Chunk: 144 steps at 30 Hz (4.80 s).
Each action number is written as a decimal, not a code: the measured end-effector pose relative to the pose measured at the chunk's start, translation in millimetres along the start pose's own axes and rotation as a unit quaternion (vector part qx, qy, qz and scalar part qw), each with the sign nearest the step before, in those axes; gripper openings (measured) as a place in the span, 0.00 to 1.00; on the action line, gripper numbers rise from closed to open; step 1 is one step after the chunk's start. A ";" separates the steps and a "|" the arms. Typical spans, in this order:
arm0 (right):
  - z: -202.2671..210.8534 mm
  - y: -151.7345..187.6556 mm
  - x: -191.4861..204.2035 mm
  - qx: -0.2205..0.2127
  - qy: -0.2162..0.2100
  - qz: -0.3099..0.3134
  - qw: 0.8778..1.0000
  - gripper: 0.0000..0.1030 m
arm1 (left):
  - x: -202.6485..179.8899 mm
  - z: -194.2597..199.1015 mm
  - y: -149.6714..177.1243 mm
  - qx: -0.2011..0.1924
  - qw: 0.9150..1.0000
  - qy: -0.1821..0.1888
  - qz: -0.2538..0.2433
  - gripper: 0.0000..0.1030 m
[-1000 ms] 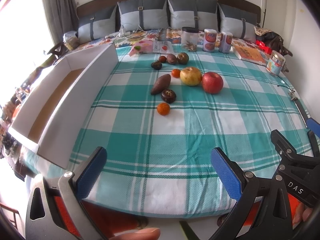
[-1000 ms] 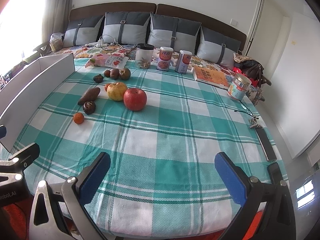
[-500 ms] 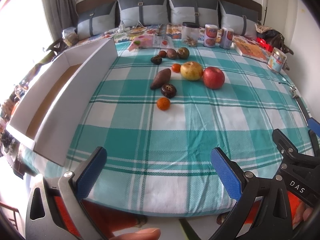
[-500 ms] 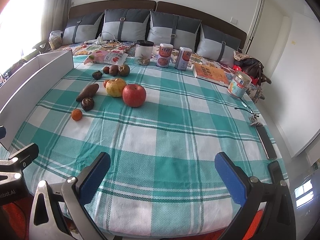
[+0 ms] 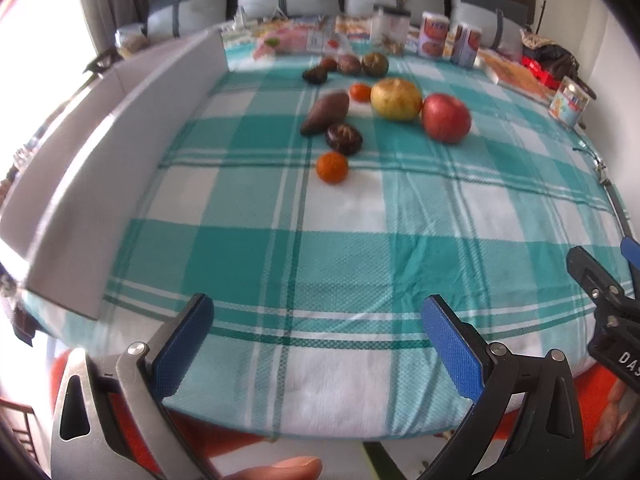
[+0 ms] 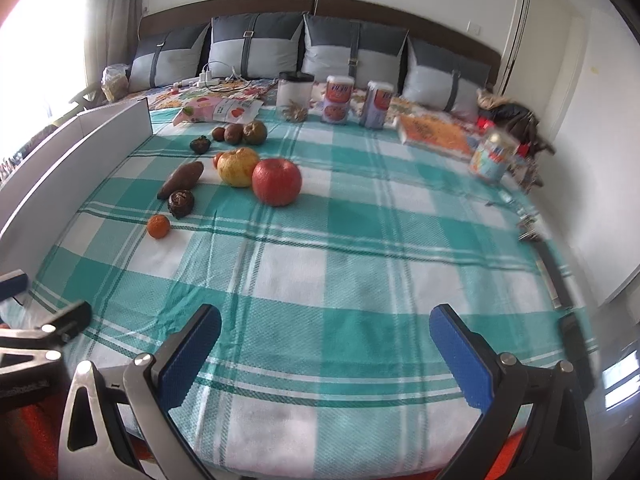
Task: Organize fruits
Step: 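Move the left tool forward toward the sweet potato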
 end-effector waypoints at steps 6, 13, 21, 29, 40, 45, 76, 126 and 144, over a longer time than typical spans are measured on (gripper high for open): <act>-59.8 8.1 -3.4 0.025 -0.006 -0.004 1.000 1.00 | -9.3 -65.4 -10.4 0.023 0.999 -0.014 -0.029 1.00; -128.5 7.6 -6.6 0.044 -0.021 0.004 0.999 1.00 | -5.4 -87.3 -18.4 0.015 1.000 0.011 -0.010 1.00; -137.8 10.7 -15.9 0.027 -0.049 -0.026 0.998 1.00 | -1.8 -81.4 -4.4 -0.036 0.999 0.025 -0.018 1.00; -137.9 10.9 -16.1 0.026 -0.049 -0.026 0.998 1.00 | -0.7 -92.0 -27.0 0.001 0.991 0.080 -0.111 1.00; -137.9 11.1 -16.2 0.026 -0.049 -0.026 0.998 1.00 | -39.5 -112.1 -50.1 -0.035 0.991 0.082 -0.097 1.00; -137.9 11.1 -16.3 0.025 -0.049 -0.027 0.998 1.00 | -37.9 -112.0 -48.8 -0.034 0.992 0.083 -0.093 1.00; -137.8 11.2 -16.3 0.023 -0.048 -0.027 0.998 1.00 | -38.0 -112.5 -49.0 -0.033 0.992 0.083 -0.092 1.00; -137.7 11.6 -16.4 0.021 -0.046 -0.028 0.998 1.00 | -38.2 -112.7 -48.8 -0.032 0.992 0.083 -0.091 1.00; -137.5 11.5 -16.5 0.020 -0.046 -0.029 0.998 1.00 | -38.4 -112.7 -48.8 -0.032 0.992 0.082 -0.090 1.00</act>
Point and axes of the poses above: each gripper's, at about its wrist camera, not at the fingertips, and z roughly against the way its jaws point, x to its left, y to its underside, the point moved 1 cm from there along -z, roughly the way its jaws point, and after that the axes turned 14 degrees about z, right-handed, at the moved point
